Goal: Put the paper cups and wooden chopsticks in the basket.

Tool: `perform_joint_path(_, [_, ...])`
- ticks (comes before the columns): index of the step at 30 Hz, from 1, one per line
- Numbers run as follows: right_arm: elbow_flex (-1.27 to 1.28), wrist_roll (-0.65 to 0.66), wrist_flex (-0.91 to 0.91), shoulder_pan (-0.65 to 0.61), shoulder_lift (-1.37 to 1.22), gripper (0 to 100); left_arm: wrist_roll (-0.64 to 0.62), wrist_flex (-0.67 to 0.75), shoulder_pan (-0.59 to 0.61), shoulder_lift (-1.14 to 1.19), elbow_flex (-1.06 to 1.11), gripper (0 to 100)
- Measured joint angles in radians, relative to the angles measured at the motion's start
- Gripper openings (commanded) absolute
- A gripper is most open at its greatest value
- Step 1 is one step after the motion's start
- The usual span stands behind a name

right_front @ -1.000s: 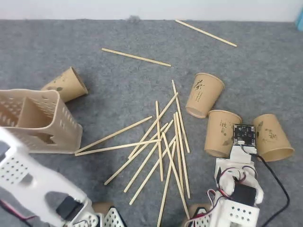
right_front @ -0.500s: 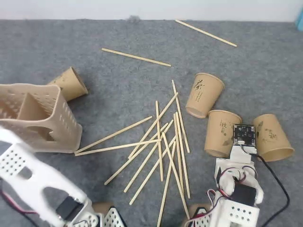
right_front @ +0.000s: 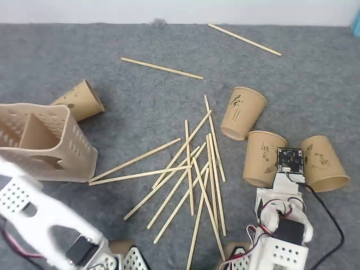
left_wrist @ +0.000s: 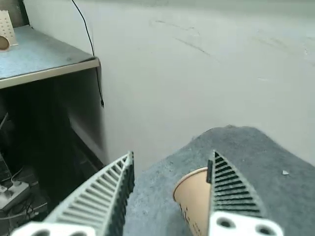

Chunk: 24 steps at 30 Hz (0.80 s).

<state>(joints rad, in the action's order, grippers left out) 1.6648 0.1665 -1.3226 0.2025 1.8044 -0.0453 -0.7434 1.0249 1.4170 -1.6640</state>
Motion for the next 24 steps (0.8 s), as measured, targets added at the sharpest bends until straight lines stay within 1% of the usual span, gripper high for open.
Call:
perform_joint_path(2, [0.0,0.0,0.0,0.0,0.0,0.8,0.0,-0.049,0.005,0.008,0.0,23])
perform_joint_path(5, [0.0,0.0,0.0,0.0,0.0,0.8,0.0,-0.161,0.018,0.014,-0.015,23])
perform_joint_path(10, [0.0,0.0,0.0,0.0,0.0,0.8,0.0,-0.416,0.026,0.011,-0.021,23])
perform_joint_path(13, [0.0,0.0,0.0,0.0,0.0,0.8,0.005,-0.591,0.026,-0.031,-0.02,23])
perform_joint_path(16, [0.0,0.0,0.0,0.0,0.0,0.8,0.005,-0.735,0.021,-0.072,-0.005,23])
perform_joint_path(19, [0.0,0.0,0.0,0.0,0.0,0.8,0.005,-0.822,-0.002,-0.112,0.0,22])
perform_joint_path(24, [0.0,0.0,0.0,0.0,0.0,0.8,-0.009,-0.905,-0.051,-0.222,0.002,22])
